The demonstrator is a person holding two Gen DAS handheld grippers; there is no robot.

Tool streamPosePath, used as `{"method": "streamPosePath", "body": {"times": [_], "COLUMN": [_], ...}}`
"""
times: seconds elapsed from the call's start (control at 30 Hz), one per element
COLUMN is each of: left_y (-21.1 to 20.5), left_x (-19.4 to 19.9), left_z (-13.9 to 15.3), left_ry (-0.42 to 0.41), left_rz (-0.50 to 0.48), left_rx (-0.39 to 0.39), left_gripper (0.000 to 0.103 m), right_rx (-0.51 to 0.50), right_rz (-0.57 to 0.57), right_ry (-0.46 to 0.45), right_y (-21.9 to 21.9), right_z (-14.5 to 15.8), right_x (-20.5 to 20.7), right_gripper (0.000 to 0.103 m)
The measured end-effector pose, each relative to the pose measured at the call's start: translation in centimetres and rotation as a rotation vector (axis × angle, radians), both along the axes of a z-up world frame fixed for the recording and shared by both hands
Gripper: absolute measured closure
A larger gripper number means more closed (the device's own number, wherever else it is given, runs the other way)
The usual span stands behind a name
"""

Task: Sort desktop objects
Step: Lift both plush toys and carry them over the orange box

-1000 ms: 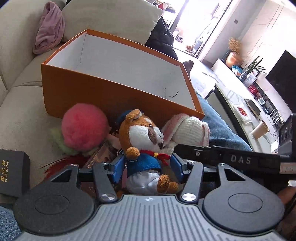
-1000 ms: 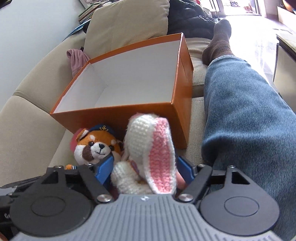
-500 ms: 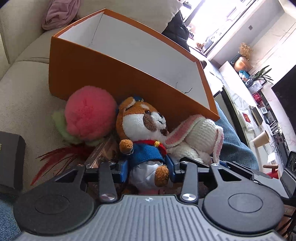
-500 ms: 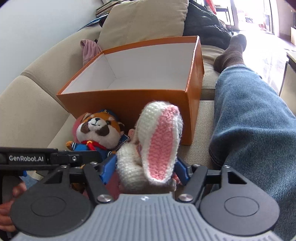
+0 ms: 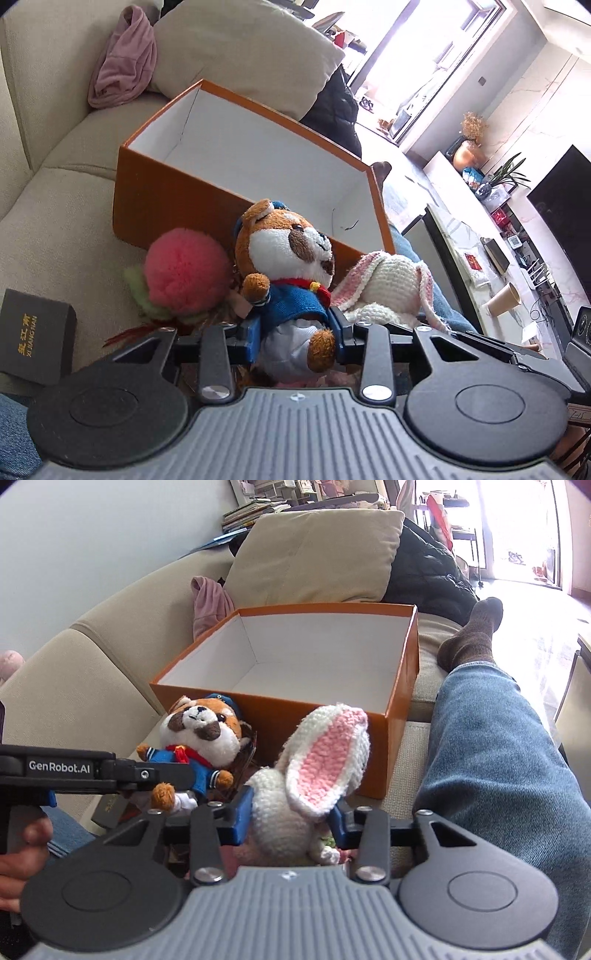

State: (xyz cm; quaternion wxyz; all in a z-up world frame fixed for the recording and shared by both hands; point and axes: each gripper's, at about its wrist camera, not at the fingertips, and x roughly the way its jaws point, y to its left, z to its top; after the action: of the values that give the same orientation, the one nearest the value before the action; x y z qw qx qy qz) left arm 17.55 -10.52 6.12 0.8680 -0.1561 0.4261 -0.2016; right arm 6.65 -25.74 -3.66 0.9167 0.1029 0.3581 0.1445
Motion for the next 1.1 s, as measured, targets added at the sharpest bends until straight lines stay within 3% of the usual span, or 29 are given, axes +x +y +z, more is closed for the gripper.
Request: {"method": "streamPosePath", "body": {"times": [0.23, 0.33, 0.43, 0.57, 0.77, 0.97, 1.1], "left_y": [-0.4, -1.2, -2.3, -4.3, -7.1, -9.1, -9.1], "left_x": [1.1, 2.9, 5.8, 9.9, 13.8, 15.7, 16.9], "left_z": [3.9, 5.7, 6.2, 4.6, 0.0, -3.7, -4.8], "left_ry": [-0.106, -0.171, -0.173, -0.153, -0.048, 0.094, 0.158], "left_rz": [-0.044, -0.063, -0.096, -0.138, -0.238, -0.300, -0.353], "left_rx": [0.034, 0.061, 0.069, 0.151, 0.249, 0.307, 0.302], "left_gripper": [0.061, 0.061, 0.061, 0.061, 0.062, 0.062, 0.062], "right_rx": [-0.053, -0.117, -0.168, -0.187, -0.262, -0.332, -0.332], "right_rz": [0.047, 0.060, 0.080, 0.099, 0.127, 0.186, 0.221], "right_ry": [-0.121, -0.187, -0.192, -0.092, 0.085, 0.238, 0.316], "right_y": [0.5, 0.6, 0.3, -0.2, 0.0, 1.0, 0.8], "right_z": [4.4, 6.3, 7.1, 6.0, 2.9, -0.7, -1.5], "right_x": [0.6, 2.2, 5.1, 10.3, 16.1, 18.9, 20.2], "right_gripper": [0.059, 0.059, 0.059, 0.059, 0.059, 0.060, 0.059]}}
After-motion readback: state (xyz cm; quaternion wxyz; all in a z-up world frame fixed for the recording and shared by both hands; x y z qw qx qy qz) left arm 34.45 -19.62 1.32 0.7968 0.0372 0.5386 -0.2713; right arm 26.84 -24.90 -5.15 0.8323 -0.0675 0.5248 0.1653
